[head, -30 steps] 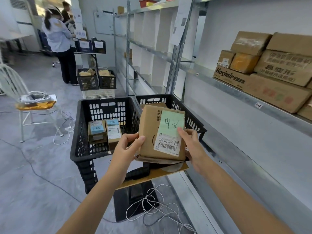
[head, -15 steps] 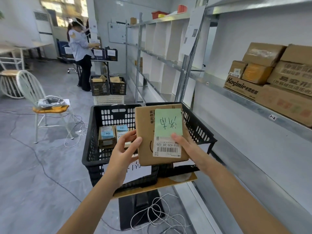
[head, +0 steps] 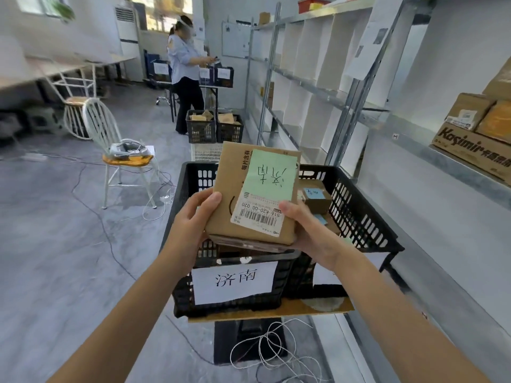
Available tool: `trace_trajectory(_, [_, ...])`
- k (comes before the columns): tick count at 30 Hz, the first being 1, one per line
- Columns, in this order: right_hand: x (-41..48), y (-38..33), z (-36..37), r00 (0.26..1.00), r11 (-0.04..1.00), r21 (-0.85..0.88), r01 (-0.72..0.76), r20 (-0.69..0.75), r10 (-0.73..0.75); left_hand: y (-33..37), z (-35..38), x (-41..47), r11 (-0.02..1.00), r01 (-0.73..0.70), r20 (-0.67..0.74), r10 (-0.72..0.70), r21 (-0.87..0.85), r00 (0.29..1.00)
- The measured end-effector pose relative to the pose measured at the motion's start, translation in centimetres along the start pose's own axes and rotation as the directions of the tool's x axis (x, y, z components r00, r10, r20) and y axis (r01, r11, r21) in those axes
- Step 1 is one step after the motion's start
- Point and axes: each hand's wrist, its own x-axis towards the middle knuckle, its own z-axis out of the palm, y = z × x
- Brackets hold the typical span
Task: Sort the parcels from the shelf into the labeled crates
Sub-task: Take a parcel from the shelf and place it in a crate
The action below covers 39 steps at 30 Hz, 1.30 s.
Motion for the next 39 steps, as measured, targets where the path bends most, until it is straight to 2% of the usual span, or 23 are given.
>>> trace_trajectory(6, [6.4,0.9,-3.3,1.0,0.995,0.095,-0.015,0.011,0.014,-1.7,0.0,4.4,0.986,0.066,-0.039,-0.06,0.15,0.997])
trace_trajectory(10, [10.8,1.0,-5.4,0.999,0.987,0.154,-0.046,0.002,0.047,-2.6,-1.7,8.5,0.958,0.152,-0.198,-0.104,0.245,0.975])
trace_trajectory(19, [17.9,3.3,-7.1,0.969,0.932,0.266,-0.247,0.099,0.228,-5.2,-2.8,13.4,0.816,0.211,-0.348,-0.012,0.538,0.937])
trace_trajectory(24, [20.1,5.2,-6.4,0.941,0.908,0.249,-0.338,0.11,0.32,-7.0,-3.2,14.6,0.792,0.274,-0.397,-0.044,0.546,0.917])
trace_trajectory(33, [24.7,3.3,-6.9,0.945,0.911,0.255,-0.326,0.103,0.309,-7.7,-5.4,19.2,0.782,0.307,-0.375,-0.101,0.542,0.921])
trace_trajectory(39, [25.4,6.6,-5.2,0.883,0.834,0.294,-0.467,0.098,0.46,-7.1,-7.6,22.6,0.829,0.285,-0.35,-0.117,0.481,0.93])
